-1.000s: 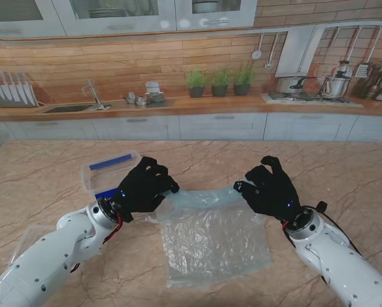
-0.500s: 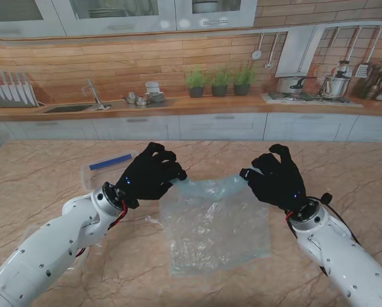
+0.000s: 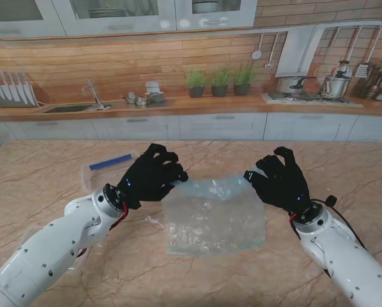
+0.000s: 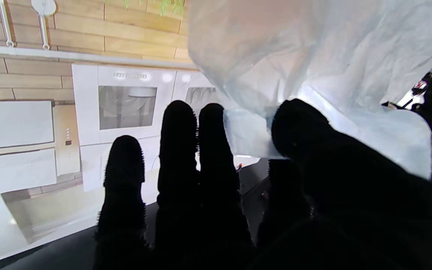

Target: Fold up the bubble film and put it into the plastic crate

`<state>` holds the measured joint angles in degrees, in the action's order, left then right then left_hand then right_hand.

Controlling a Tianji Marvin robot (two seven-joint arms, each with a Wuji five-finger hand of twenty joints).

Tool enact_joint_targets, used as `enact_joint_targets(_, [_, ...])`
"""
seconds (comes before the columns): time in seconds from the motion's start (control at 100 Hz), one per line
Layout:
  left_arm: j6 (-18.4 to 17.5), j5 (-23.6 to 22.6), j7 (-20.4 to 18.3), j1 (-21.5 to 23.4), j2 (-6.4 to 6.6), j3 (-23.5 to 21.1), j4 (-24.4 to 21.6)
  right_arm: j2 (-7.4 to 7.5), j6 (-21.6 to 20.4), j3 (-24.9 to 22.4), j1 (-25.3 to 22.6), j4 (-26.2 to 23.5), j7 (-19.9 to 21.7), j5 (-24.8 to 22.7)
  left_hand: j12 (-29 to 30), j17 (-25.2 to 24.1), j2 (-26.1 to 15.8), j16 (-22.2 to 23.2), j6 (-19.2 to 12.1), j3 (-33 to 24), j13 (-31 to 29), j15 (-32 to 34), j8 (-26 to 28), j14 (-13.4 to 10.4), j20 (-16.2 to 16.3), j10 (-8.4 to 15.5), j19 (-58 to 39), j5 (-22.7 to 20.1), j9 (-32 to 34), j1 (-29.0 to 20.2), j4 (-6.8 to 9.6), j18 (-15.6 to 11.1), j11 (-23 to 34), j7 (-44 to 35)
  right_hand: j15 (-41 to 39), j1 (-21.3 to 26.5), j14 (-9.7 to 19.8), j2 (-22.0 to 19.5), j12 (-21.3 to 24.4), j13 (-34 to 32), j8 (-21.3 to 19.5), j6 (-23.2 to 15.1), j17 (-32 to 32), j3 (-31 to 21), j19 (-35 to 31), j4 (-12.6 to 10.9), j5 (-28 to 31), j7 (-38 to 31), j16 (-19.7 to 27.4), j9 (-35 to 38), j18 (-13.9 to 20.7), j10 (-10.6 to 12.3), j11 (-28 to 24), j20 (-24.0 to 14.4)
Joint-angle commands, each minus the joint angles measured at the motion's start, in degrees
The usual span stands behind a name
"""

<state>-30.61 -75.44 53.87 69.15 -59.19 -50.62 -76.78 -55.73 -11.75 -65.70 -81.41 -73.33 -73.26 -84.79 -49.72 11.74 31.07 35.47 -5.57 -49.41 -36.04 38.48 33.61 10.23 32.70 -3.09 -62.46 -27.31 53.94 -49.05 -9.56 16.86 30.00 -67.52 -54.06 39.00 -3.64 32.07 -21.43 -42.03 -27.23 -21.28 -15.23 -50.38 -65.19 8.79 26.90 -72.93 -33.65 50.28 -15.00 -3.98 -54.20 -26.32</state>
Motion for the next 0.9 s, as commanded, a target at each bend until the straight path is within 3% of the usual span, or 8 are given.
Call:
enact_joint_targets(0.0, [-0.4,-1.2,-0.7,1.3,0.87,1.2,0.2,0.68,0.3,0.2,-2.4,0.1,0.8,-0.9,0.2,-0.7,-0.3,0.5,-1.1,-1.2,0.7,0.5,0.1,-0.9,-0.6,1.2,0.0,1.2,-0.9,-0.7,-0.83,-1.1,1.2,-2.5,-0.1,0.4,0.6,-1.3,-1.1,2.3,-0.6,-1.1,1.4,0.0,-1.5,-1.3,-0.8,-2.2,0.6,-1.4,1.0,-1.5,-1.1,1.1])
enact_joint_targets(0.32, [-1.9,-2.1,-5.1,2.1,2.46,5.0,2.3,1.78,-0.5,1.8,-5.2,1.9,8.1,-1.5,1.0,-0.8,0.7,0.1,-1.3,-2.7,0.4,0.3,-0.5,-0.9,-0.7,1.2,0.2,0.3,-0.3,-0.3,-1.44,-0.8,1.1,-2.9,0.3,-0.6,0.8,0.4,-1.2,2.1,0.1,-1.8,0.7,-1.5,-1.5,-1.0,0.9,-1.7,1.0,-1.4,1.3,-1.5,-0.9,1.2])
enact_joint_targets(0.5, [-2.9,-0.4,-8.6,1.9,2.27,6.5,4.3,1.90,-1.2,4.7,-4.5,3.8,11.7,-0.3,1.1,-0.8,1.2,0.0,-1.4,-3.4,0.2,0.1,-0.7,-0.8,-0.8,1.0,0.5,-0.1,0.1,-0.2,-1.64,-0.4,1.0,-2.9,0.8,-1.0,1.1,1.2,-0.8,1.8,0.4,-2.2,0.1,-2.1,-1.3,-0.8,1.6,-1.4,1.3,-0.9,1.4,-1.0,0.0,1.3])
enact_joint_targets(0.73, [-3.1,1.0,-9.4,2.6,1.89,7.1,5.1,2.00,-1.7,6.7,-3.7,4.5,13.3,0.3,1.1,-0.8,1.6,-0.1,-1.6,-4.0,0.1,0.0,-0.9,-0.7,-0.8,1.0,0.5,-0.5,0.2,-0.1,-1.87,-0.4,0.8,-2.9,1.4,-2.1,1.3,2.3,-0.8,1.4,0.1,-2.3,-0.1,-2.6,-1.3,-0.4,2.2,-1.7,1.6,-0.6,1.5,-0.6,0.5,1.2])
enact_joint_targets(0.89, [-4.6,1.4,-10.9,4.6,1.76,5.5,4.0,2.15,-1.6,5.9,-5.3,3.6,14.5,-0.2,1.4,-0.8,2.7,-0.2,-1.9,-5.0,-0.3,-0.2,-1.0,-0.6,-0.9,0.9,0.6,-1.0,0.7,0.2,-2.01,-0.1,0.3,-2.8,1.6,-7.1,1.2,5.4,-2.2,1.4,-1.1,-2.3,-0.2,-2.7,-1.0,-0.8,2.6,-2.1,1.6,-0.9,1.5,-0.4,0.5,1.1])
